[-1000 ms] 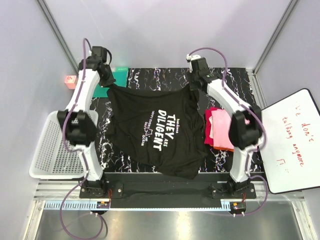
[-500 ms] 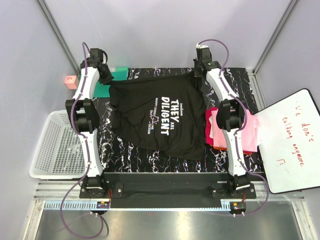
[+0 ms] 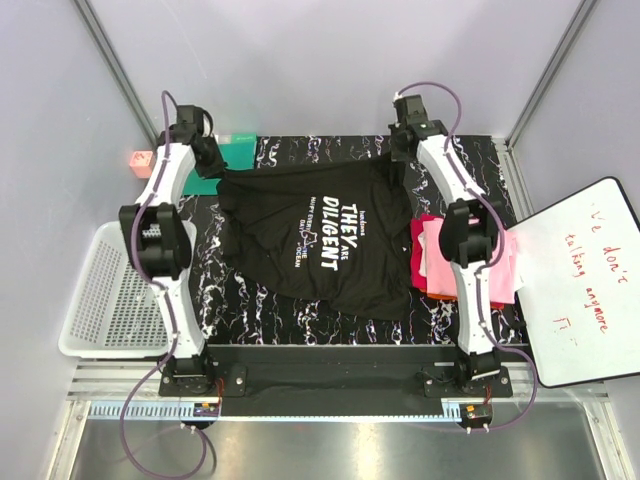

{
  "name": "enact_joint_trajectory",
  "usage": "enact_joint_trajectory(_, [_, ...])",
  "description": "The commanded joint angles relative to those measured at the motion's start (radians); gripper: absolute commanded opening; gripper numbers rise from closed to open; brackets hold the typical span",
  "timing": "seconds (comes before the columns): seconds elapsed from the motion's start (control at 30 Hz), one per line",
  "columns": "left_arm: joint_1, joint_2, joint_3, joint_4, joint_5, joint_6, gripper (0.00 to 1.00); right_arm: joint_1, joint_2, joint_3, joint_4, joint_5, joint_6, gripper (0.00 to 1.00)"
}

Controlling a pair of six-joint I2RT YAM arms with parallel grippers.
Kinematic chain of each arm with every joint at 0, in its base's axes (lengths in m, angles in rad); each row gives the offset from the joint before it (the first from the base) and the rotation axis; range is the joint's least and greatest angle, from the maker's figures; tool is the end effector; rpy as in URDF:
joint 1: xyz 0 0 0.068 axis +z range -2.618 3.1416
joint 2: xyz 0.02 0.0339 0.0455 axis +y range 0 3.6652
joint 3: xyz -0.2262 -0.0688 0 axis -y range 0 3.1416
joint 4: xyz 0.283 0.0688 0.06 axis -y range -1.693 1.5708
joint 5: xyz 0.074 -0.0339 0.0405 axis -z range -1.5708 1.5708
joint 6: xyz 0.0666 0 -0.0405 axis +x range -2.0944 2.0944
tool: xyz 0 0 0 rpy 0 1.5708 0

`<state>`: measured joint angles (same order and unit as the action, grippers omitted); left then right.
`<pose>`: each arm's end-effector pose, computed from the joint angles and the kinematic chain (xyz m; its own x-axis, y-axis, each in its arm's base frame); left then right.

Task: Fold and stack the t-shirts
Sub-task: Flatten the tshirt out

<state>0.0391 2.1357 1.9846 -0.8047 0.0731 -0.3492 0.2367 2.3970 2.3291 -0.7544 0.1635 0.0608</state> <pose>0.5107 0.0151 0.2066 -0.7680 -0.3715 -0.5217 -0.2763 0.9270 -0.2535 0.5545 0.1226 0.2051 -0.7185 -0.1116 -0.6865 -0.0802 0.9937 -0.0777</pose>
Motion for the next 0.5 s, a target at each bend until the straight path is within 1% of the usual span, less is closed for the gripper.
enact_joint_trajectory(0.0, [-0.016, -0.345, -0.096, 0.160, 0.019, 0.012, 0.00, -0.002, -0.350, -0.035, -0.010, -0.068, 0.019, 0.00])
enact_joint_trajectory(0.03, [-0.018, -0.374, -0.104, 0.157, 0.027, 0.018, 0.00, 0.001, -0.395, -0.054, -0.011, -0.079, 0.020, 0.00])
enact_joint_trajectory(0.07, [-0.019, -0.405, -0.121, 0.154, 0.037, 0.021, 0.00, 0.003, -0.482, -0.074, -0.013, -0.085, 0.016, 0.00])
enact_joint_trajectory(0.13, [-0.019, -0.497, -0.136, 0.147, 0.048, 0.030, 0.00, 0.016, -0.574, -0.140, -0.017, -0.094, -0.004, 0.00])
enact_joint_trajectory(0.17, [-0.021, -0.529, -0.148, 0.139, 0.050, 0.032, 0.00, 0.021, -0.667, -0.164, -0.017, -0.093, -0.009, 0.00])
enact_joint_trajectory(0.2, [-0.019, -0.596, -0.156, 0.139, 0.054, 0.035, 0.00, 0.024, -0.714, -0.216, -0.016, -0.091, -0.015, 0.00])
enact_joint_trajectory(0.23, [-0.019, -0.629, -0.164, 0.137, 0.053, 0.042, 0.00, 0.029, -0.760, -0.246, -0.011, -0.090, -0.021, 0.00])
enact_joint_trajectory(0.27, [-0.019, -0.661, -0.176, 0.136, 0.048, 0.045, 0.00, 0.030, -0.848, -0.293, -0.008, -0.088, -0.026, 0.00])
enact_joint_trajectory(0.3, [-0.021, -0.724, -0.181, 0.136, 0.050, 0.047, 0.00, 0.032, -0.887, -0.310, -0.007, -0.091, -0.029, 0.00])
enact_joint_trajectory(0.47, [-0.021, -0.887, -0.162, 0.119, 0.048, 0.067, 0.00, 0.039, -1.123, -0.367, -0.017, -0.124, -0.038, 0.00])
